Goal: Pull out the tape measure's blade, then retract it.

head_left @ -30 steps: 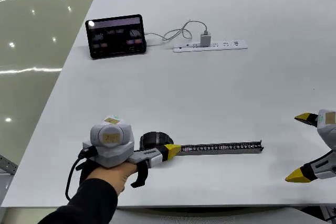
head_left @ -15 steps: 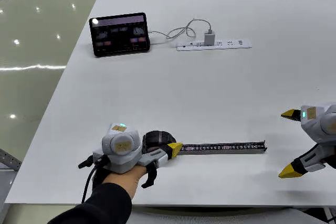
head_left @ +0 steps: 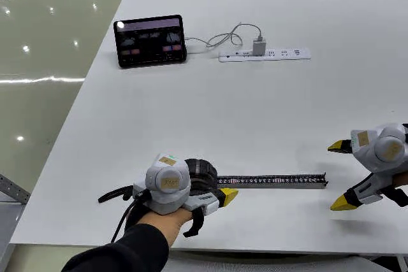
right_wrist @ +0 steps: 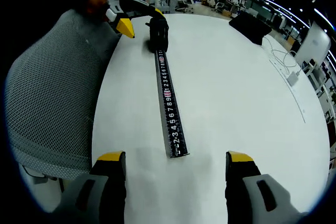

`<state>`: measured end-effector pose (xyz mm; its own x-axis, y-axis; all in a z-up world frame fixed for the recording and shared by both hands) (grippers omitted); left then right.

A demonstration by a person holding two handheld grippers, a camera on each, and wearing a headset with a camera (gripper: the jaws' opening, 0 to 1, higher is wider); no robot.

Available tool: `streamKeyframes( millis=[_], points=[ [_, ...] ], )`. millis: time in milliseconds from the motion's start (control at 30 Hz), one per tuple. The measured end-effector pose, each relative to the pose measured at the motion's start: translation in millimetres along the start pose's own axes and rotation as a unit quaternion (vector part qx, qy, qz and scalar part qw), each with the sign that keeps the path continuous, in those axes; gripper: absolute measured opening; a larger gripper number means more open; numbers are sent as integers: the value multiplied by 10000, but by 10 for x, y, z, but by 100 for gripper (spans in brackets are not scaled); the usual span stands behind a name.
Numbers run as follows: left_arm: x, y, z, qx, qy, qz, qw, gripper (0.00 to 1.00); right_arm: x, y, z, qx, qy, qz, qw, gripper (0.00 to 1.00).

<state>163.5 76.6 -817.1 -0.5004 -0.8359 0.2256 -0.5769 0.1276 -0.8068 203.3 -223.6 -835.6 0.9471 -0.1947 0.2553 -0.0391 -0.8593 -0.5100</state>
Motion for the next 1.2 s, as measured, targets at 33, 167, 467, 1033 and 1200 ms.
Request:
streamKeyframes(
  millis=[33, 167, 467, 1033, 1200],
  points=[
    [-25, 4, -5, 25, -31, -56, 10000, 100, -3, 6, 14, -21, -55, -32, 10000, 71],
    [-78, 35, -20, -7, -135, -244, 9996, 100, 20, 28, 67, -63, -88, -43, 9999, 64],
    [-91, 31, -18, 10, -146, -232, 9996, 100, 8, 45, 139, -125, -211, -125, 9996, 39],
    [-131, 107, 12, -160, -169, -329, 9992, 99, -32, 48, 188, -187, -388, -273, 9987, 22],
    [-129, 102, 7, -150, -168, -351, 9991, 98, -30, 33, 193, -195, -388, -322, 9985, 17]
  ],
)
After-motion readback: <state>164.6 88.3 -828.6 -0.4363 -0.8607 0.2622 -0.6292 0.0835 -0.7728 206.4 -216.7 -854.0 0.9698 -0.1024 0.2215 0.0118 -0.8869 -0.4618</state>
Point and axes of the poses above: the centre of the closed fingertips' face, and the gripper's own axes: z roughly forward along the fingers, x roughly to its right, y roughly out of its underside, the point moved 5 cm from there along -z, roughly backward along the fingers, and after that the axes turned 14 degrees about y, right-handed, at the moved point
